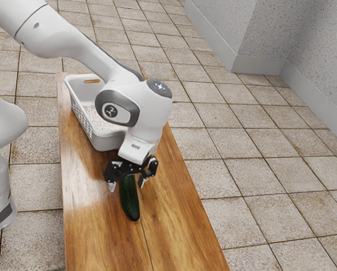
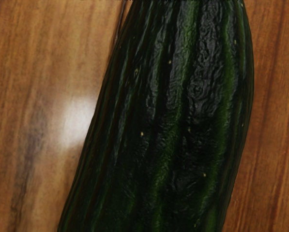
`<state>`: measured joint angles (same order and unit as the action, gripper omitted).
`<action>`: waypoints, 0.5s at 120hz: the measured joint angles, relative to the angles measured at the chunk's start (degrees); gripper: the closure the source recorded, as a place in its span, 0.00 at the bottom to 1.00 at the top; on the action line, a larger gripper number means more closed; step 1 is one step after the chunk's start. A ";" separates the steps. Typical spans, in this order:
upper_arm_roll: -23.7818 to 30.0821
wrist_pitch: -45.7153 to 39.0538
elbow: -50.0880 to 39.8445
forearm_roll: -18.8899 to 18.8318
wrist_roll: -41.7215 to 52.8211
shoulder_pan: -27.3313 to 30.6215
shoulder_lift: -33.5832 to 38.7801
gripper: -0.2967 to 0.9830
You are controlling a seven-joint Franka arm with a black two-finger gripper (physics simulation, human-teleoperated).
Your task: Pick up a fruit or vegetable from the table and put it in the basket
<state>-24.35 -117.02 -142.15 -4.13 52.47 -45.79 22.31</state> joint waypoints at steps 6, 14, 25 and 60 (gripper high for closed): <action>0.00 -0.28 -0.03 0.00 0.14 0.00 -0.14 0.23; 0.00 -0.67 -0.34 0.00 0.31 0.00 -0.39 0.23; 0.00 -1.16 -0.56 0.00 0.51 0.00 -0.50 0.23; -0.63 -2.01 -0.07 1.11 0.60 0.57 -0.92 0.57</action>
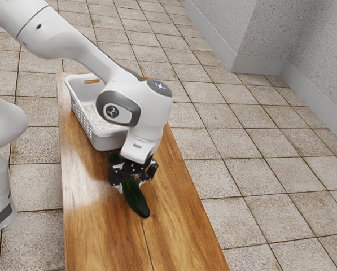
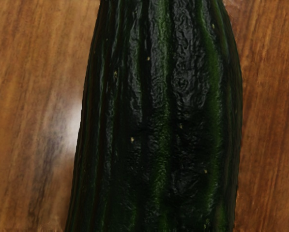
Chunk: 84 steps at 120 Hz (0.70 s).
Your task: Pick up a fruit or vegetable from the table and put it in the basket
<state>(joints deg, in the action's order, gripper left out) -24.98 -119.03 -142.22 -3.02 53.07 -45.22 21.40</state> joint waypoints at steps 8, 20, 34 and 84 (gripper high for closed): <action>0.00 -0.15 0.41 0.17 0.02 0.10 -0.64 0.61; 0.01 -0.31 1.48 0.12 0.26 0.07 -1.02 0.60; 0.06 -0.33 4.48 -0.20 1.28 -0.37 -1.43 0.61; 0.34 3.30 19.57 -5.94 5.22 -4.12 -1.93 0.60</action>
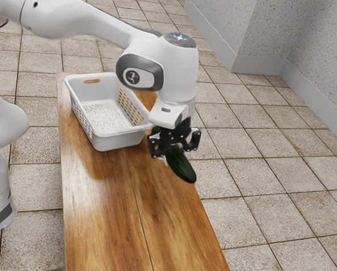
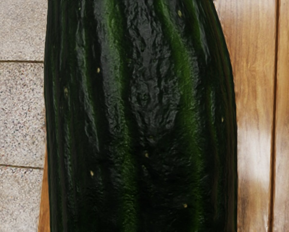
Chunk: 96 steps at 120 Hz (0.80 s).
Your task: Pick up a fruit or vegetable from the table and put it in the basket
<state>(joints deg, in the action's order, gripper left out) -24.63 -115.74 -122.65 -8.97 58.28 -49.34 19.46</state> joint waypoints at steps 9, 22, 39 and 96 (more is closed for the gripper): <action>-0.86 2.85 3.03 -2.63 0.49 0.46 0.54 0.61; -2.61 7.78 5.81 -6.58 1.43 3.37 4.45 0.60; -2.56 15.17 6.03 -9.60 2.64 6.60 11.25 0.61; -2.43 28.09 -0.75 -12.08 6.30 19.76 18.50 0.62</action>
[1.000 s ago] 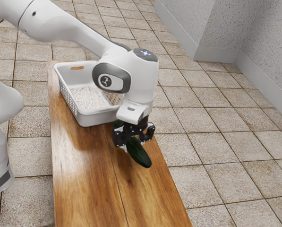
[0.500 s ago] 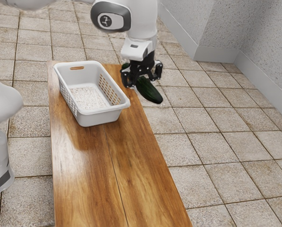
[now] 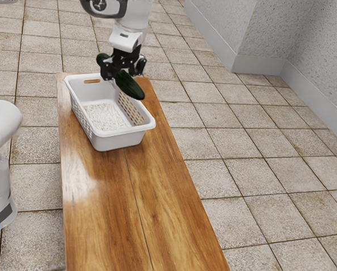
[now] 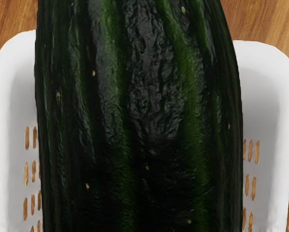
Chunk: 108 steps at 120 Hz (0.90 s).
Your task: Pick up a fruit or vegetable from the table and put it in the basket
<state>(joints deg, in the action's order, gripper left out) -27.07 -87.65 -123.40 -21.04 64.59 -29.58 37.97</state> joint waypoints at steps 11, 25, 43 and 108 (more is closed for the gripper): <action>-0.15 0.67 -1.49 -0.18 0.59 1.35 0.06 0.62; -0.26 1.06 -2.80 -0.30 1.22 1.68 0.11 0.62; -0.33 1.32 -3.70 -0.54 2.13 2.12 0.33 0.62; -0.29 -0.67 -4.38 -2.62 3.19 2.21 -0.63 0.26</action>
<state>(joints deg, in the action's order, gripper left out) -27.36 -88.32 -127.78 -23.66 67.78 -27.37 37.34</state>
